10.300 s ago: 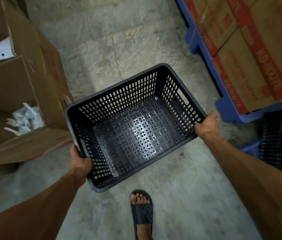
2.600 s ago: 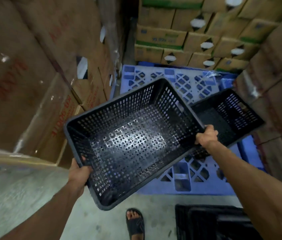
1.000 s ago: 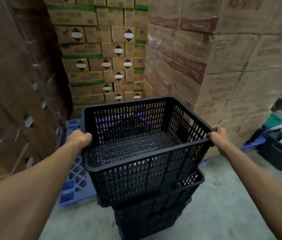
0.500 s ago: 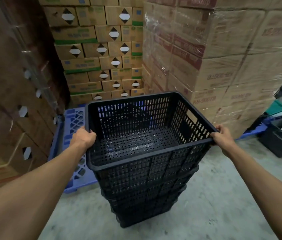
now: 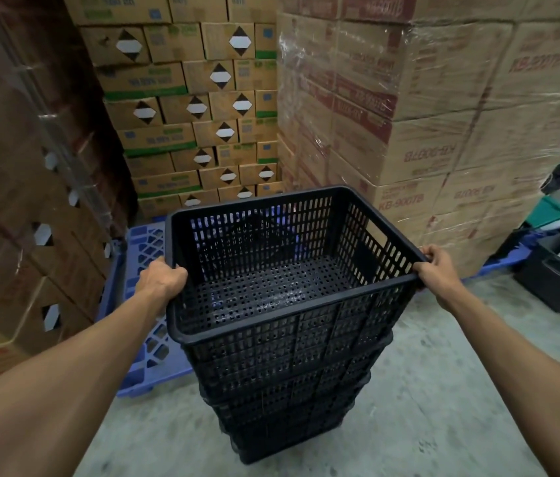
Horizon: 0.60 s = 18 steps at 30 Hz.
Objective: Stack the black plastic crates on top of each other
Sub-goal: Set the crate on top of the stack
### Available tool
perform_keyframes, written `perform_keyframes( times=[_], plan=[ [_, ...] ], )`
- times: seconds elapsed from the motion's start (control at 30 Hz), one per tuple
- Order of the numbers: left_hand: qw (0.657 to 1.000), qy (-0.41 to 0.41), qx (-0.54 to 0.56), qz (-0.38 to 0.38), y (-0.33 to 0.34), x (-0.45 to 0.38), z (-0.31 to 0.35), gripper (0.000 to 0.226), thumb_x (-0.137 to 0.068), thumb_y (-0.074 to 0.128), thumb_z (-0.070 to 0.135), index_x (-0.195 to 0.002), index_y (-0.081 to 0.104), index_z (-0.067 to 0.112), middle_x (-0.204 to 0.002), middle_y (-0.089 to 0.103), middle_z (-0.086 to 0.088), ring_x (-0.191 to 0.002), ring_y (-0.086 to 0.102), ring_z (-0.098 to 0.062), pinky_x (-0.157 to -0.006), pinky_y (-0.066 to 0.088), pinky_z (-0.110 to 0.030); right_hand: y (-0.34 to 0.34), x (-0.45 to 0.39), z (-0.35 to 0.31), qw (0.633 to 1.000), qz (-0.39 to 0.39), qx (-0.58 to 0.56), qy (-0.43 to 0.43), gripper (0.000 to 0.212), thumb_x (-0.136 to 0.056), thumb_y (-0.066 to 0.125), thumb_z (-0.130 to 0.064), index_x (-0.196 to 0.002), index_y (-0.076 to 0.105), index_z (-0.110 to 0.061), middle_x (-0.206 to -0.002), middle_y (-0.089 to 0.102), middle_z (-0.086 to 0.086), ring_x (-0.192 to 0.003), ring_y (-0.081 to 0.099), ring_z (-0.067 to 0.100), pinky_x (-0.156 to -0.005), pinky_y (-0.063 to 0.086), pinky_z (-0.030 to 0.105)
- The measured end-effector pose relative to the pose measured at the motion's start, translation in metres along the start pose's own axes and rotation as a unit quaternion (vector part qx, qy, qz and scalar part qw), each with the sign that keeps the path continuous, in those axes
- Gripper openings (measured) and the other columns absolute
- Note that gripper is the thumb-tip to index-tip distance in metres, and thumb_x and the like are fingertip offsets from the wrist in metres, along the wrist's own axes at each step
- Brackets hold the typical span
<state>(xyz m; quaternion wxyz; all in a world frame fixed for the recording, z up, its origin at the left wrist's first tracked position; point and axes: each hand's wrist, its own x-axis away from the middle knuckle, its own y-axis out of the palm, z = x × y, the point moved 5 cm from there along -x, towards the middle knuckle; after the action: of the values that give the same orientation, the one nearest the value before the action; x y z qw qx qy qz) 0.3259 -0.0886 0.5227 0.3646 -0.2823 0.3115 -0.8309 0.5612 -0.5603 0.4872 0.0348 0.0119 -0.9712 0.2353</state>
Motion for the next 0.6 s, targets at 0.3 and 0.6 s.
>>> perform_keyframes(
  times=[0.3,0.6],
  plan=[
    [1.000,0.001,-0.004,-0.007,0.006,-0.002,-0.006,0.037,-0.092,0.051,0.026,-0.128,0.056,0.018,-0.109,0.066,-0.016,-0.092,0.062,-0.037,-0.077,0.052,-0.040,-0.003,-0.001,0.001,1.000,0.012,0.000,-0.014,0.029,-0.085,0.052,0.006,-0.081,0.045,-0.022,-0.080,0.050,0.006,-0.061,0.056,0.020,-0.035,0.045,0.019],
    [0.997,0.011,-0.069,-0.013,0.006,0.004,-0.015,0.039,-0.092,0.050,0.027,-0.128,0.051,0.014,-0.113,0.063,-0.018,-0.095,0.060,-0.037,-0.086,0.052,-0.043,0.004,0.008,0.009,0.999,0.026,0.020,0.018,0.026,-0.083,0.050,0.001,-0.081,0.047,-0.024,-0.080,0.054,0.007,-0.065,0.058,0.023,-0.042,0.047,0.027]
  ],
)
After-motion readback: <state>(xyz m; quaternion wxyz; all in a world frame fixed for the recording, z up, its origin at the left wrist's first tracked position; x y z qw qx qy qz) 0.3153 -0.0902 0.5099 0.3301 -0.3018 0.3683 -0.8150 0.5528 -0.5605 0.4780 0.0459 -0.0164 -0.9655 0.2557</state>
